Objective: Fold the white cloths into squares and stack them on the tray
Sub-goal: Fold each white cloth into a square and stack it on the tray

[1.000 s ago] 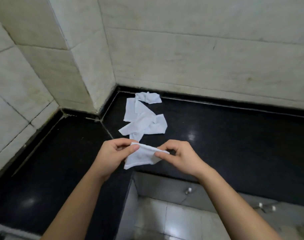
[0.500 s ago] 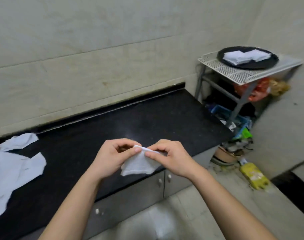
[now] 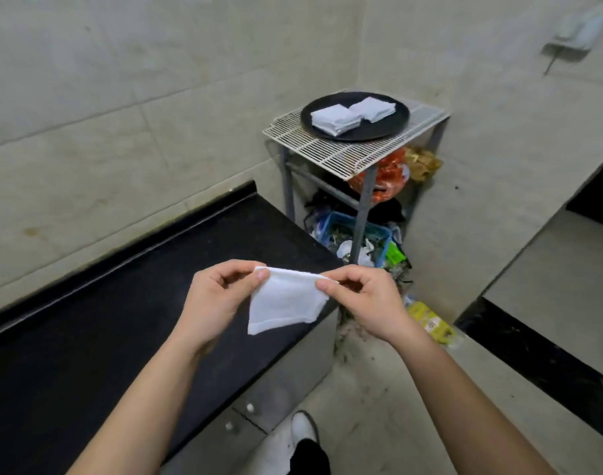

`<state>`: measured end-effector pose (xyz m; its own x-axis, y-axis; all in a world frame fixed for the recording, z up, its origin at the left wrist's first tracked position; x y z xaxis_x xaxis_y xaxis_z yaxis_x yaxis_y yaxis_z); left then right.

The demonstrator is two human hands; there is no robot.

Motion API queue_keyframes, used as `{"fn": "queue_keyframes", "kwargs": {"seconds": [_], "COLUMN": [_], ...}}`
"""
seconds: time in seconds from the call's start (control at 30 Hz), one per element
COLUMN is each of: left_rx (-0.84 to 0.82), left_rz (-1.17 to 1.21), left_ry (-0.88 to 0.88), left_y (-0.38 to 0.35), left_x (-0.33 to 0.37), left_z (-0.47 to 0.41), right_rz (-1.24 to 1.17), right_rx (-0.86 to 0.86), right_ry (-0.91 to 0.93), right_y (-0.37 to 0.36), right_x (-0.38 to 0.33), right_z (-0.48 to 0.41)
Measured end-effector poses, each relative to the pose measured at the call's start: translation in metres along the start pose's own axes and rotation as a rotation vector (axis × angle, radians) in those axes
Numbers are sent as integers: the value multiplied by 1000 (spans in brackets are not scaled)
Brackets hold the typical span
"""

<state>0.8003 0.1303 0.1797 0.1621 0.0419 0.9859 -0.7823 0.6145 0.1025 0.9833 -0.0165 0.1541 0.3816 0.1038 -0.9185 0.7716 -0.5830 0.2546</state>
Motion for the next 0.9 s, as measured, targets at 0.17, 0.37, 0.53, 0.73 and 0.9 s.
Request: {"fn": "queue_keyframes", "kwargs": {"seconds": [0.17, 0.37, 0.53, 0.73, 0.9], "left_rx": [-72, -160, -189, -176, -51], "left_rz": [37, -19, -84, -58, 55], "left_ry": [-58, -176, -257, -246, -149], "left_y": [-47, -106, -146, -188, -227], "left_x": [23, 82, 123, 129, 131], "left_z": [-85, -183, -248, -320, -388], "right_rz": [13, 79, 73, -60, -101], "right_rx": [35, -69, 39, 129, 130], "right_ry": [-32, -137, -142, -175, -184], "right_y": [56, 123, 175, 207, 241], "right_x": [14, 28, 37, 79, 119], "right_z": [-69, -161, -223, -289, -365]}}
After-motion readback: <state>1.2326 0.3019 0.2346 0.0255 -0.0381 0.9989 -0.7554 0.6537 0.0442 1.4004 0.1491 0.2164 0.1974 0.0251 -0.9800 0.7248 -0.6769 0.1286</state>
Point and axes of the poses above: each hand's wrist, its own z-axis away from the middle knuckle, its own y-axis out of the back of the hand, x = y × z, the point moved 7 cm from there along -z, towards the middle knuckle, and after that the axes turned 8 degrees about y, right-handed, at the moved point
